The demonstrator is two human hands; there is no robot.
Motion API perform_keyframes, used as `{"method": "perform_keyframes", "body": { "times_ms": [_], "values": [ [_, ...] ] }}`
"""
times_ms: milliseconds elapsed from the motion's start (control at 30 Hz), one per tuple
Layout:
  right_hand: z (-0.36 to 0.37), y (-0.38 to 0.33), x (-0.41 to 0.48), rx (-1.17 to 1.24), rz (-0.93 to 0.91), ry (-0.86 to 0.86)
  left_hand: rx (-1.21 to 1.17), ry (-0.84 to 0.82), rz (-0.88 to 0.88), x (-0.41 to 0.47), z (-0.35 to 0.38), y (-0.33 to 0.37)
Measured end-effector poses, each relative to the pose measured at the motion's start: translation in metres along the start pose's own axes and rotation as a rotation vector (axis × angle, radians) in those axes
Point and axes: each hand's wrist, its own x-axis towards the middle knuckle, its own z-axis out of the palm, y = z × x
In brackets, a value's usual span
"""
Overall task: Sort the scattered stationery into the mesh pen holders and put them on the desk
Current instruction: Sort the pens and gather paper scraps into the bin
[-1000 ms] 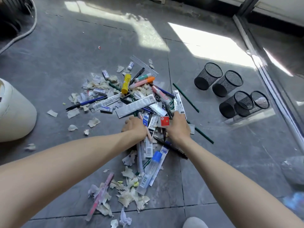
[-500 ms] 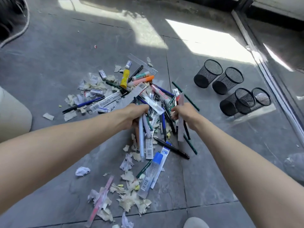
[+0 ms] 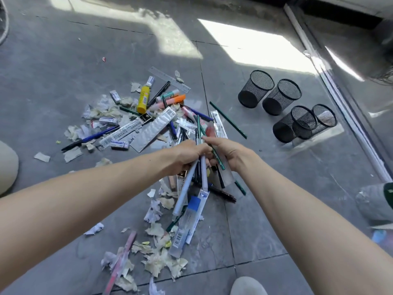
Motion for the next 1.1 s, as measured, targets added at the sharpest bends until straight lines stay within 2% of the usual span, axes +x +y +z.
{"method": "perform_keyframes", "body": {
  "times_ms": [67,167,333,400,533,600,667,767,867,967,1100],
  "values": [
    [-0.002,0.004,0.002,0.054,-0.035,0.015,-0.038,0.072,0.011,0.000,-0.004,0.001],
    [0.000,0.008,0.000,0.098,0.019,-0.013,-0.073,0.263,0.034,0.007,-0.011,0.002],
    [0.026,0.007,-0.013,0.230,-0.026,-0.177,0.118,0.380,0.077,0.021,-0.011,0.002],
    [0.030,0.006,-0.013,0.224,-0.027,-0.169,0.179,0.430,0.099,0.024,-0.006,0.003],
    [0.018,0.009,-0.012,0.292,-0.048,-0.050,0.066,0.369,0.074,0.028,0.010,0.015],
    [0.003,0.013,-0.013,0.281,-0.075,0.030,-0.073,0.287,0.068,0.030,0.018,0.018],
    [-0.016,0.018,-0.016,0.227,-0.083,0.142,-0.100,0.209,0.058,0.033,0.025,0.018],
    [-0.049,0.030,-0.022,0.179,-0.080,0.360,0.106,0.168,0.090,0.035,0.033,0.012],
    [-0.081,0.047,-0.032,-0.019,-0.043,0.530,0.353,0.200,0.201,0.040,0.032,-0.001],
    [-0.106,0.063,-0.044,-0.191,-0.005,0.583,0.541,0.221,0.293,0.040,0.026,-0.012],
    [-0.118,0.078,-0.051,-0.294,-0.011,0.637,0.670,0.234,0.319,0.037,0.021,-0.021]
  ]
}}
